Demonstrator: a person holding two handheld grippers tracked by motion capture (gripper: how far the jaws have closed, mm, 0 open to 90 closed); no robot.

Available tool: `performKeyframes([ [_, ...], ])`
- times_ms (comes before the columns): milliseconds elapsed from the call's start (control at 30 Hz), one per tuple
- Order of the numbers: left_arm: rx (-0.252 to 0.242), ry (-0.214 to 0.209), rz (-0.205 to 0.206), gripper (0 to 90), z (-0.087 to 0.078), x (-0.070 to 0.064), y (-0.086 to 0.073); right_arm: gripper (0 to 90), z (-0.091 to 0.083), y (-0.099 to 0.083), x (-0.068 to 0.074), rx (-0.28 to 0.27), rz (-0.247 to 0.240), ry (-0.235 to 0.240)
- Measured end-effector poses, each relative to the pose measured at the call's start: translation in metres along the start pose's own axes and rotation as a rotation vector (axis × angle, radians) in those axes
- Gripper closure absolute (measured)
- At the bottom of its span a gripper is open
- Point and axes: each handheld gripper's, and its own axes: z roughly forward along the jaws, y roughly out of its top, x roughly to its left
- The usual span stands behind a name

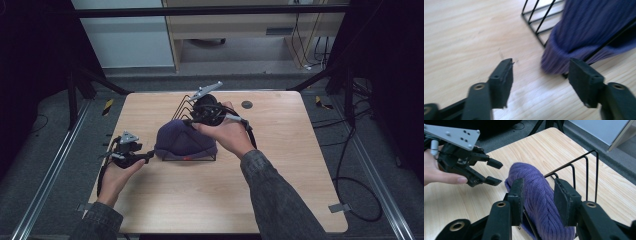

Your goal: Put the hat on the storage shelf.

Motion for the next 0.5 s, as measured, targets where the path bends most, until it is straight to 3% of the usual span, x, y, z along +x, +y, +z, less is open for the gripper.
performKeyframes([
  [267, 0.085, 0.053, -0.049, 19.5, 0.006, 0.014, -0.014, 51.8, -0.011, -0.006, -0.004, -0.005, 0.023, -0.014],
  [500, 0.139, 0.071, -0.071, 13.4, 0.014, 0.02, -0.02, 46.2, -0.023, -0.014, -0.009, -0.013, 0.035, -0.034],
])
